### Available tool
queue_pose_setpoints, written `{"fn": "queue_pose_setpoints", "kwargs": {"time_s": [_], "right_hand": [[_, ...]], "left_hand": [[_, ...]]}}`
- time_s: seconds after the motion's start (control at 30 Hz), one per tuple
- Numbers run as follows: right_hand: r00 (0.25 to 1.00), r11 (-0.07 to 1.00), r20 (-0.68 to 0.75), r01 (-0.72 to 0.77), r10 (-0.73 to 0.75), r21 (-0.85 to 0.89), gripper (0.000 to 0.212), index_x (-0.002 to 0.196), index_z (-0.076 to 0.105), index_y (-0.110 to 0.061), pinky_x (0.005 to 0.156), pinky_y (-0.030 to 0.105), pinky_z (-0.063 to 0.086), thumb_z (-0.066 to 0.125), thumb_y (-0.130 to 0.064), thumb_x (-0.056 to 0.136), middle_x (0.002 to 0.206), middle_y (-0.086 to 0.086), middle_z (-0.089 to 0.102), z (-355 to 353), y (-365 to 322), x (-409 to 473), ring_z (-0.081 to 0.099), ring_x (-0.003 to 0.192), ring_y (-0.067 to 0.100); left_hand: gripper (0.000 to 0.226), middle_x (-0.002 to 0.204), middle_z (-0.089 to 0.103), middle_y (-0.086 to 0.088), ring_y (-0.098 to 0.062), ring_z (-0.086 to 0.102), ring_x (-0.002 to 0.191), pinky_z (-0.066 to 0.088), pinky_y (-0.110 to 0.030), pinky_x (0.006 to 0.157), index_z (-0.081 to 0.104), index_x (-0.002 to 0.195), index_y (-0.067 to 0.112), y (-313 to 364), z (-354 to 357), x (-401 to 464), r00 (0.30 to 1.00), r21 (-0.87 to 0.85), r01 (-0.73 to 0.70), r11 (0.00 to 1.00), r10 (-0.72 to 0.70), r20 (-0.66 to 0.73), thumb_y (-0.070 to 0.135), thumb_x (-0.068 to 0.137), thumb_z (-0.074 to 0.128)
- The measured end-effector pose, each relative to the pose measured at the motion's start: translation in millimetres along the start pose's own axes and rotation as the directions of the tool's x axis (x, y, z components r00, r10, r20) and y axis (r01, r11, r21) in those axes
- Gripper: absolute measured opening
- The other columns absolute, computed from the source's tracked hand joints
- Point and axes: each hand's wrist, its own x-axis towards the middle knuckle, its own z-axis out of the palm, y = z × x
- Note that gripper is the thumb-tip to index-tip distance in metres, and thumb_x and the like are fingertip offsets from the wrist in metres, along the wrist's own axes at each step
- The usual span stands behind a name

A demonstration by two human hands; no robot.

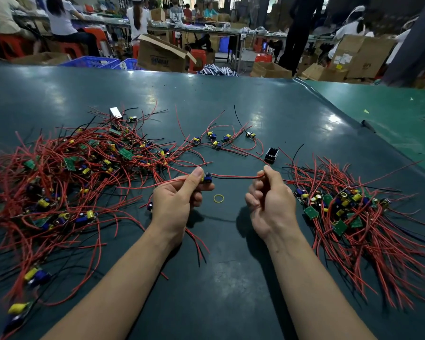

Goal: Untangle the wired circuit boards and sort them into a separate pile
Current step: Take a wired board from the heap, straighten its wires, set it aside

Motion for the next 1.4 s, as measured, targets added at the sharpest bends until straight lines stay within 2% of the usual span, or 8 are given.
{"fn": "queue_pose_setpoints", "kwargs": {"time_s": [0.27,0.53,0.7,0.8,0.93,1.1,1.23,1.4], "right_hand": [[0.990,0.991,-0.061,0.129,-0.130,-0.019,0.021,0.078,0.065,-0.009,0.036,0.016,0.031,0.059,-0.015,0.097,0.059,-0.001,0.061,-7,-3,4,0.044,0.042,0.006],[0.989,0.988,0.062,-0.141,0.137,0.062,0.034,0.065,0.046,-0.016,0.030,0.016,0.023,0.050,-0.022,0.098,0.047,-0.007,0.033,-5,-6,0,0.027,0.034,0.004],[0.976,0.987,0.172,-0.115,0.133,-0.113,0.038,0.055,0.051,-0.016,0.033,0.016,0.022,0.053,-0.024,0.092,0.047,-0.004,0.035,-6,-6,-3,0.029,0.035,0.008],[0.920,0.971,0.326,-0.169,0.218,-0.172,0.051,0.042,0.048,-0.016,0.031,0.012,0.021,0.055,-0.037,0.088,0.037,-0.003,0.033,-8,-10,-4,0.025,0.028,0.008],[0.898,0.973,0.387,-0.157,0.212,-0.168,0.050,0.047,0.056,-0.016,0.031,0.010,0.017,0.057,-0.048,0.085,0.035,-0.006,0.025,-8,-14,0,0.019,0.029,0.006],[0.891,0.894,0.394,-0.029,0.226,-0.446,0.040,0.096,0.074,-0.009,0.034,0.014,0.022,0.068,-0.042,0.075,0.046,-0.006,0.033,-5,-1,-4,0.025,0.037,0.004],[0.860,0.862,0.449,0.022,0.242,-0.507,0.029,0.095,0.077,-0.012,0.035,0.014,0.024,0.069,-0.031,0.076,0.045,-0.003,0.044,-4,7,-10,0.030,0.036,0.005],[0.850,0.825,0.432,-0.005,0.301,-0.565,0.027,0.093,0.079,-0.015,0.034,0.013,0.021,0.068,-0.033,0.078,0.039,-0.005,0.035,-11,-2,-9,0.024,0.033,0.007]], "left_hand": [[0.023,0.071,0.072,-0.014,-0.008,0.046,0.046,0.039,-0.015,0.046,0.070,0.069,0.011,2,-4,2,0.999,-0.035,0.001,0.999,-0.002,-0.049,0.022,0.089,0.066],[0.020,0.071,0.070,-0.013,-0.011,0.049,0.051,0.041,-0.019,0.050,0.069,0.073,0.010,5,-3,0,0.998,-0.079,0.065,0.995,-0.065,0.004,0.023,0.086,0.066],[0.021,0.075,0.072,-0.008,-0.015,0.068,0.063,0.053,-0.021,0.055,0.063,0.081,0.011,7,-3,3,0.996,-0.231,0.094,0.968,-0.094,0.012,0.031,0.078,0.064],[0.020,0.077,0.073,-0.010,-0.015,0.070,0.061,0.054,-0.020,0.052,0.062,0.082,0.011,9,-3,4,0.990,-0.308,0.135,0.942,-0.137,0.016,0.030,0.078,0.064],[0.023,0.059,0.060,-0.002,-0.007,0.053,0.043,0.044,-0.016,0.044,0.074,0.078,0.009,10,-2,2,0.980,-0.210,0.198,0.958,-0.188,0.067,0.032,0.075,0.068],[0.019,0.052,0.052,-0.002,-0.010,0.050,0.041,0.036,-0.017,0.040,0.074,0.075,0.008,4,2,-3,0.973,-0.010,0.147,0.989,-0.143,0.181,0.023,0.080,0.065],[0.029,0.050,0.048,-0.003,-0.013,0.040,0.041,0.031,-0.017,0.038,0.070,0.061,0.012,-2,2,-7,0.971,0.170,0.018,0.985,-0.058,0.233,0.017,0.088,0.062],[0.031,0.046,0.040,0.003,-0.006,0.030,0.038,0.025,-0.013,0.038,0.063,0.051,0.015,4,0,-9,0.924,0.210,0.023,0.977,-0.101,0.369,0.030,0.079,0.064]]}}
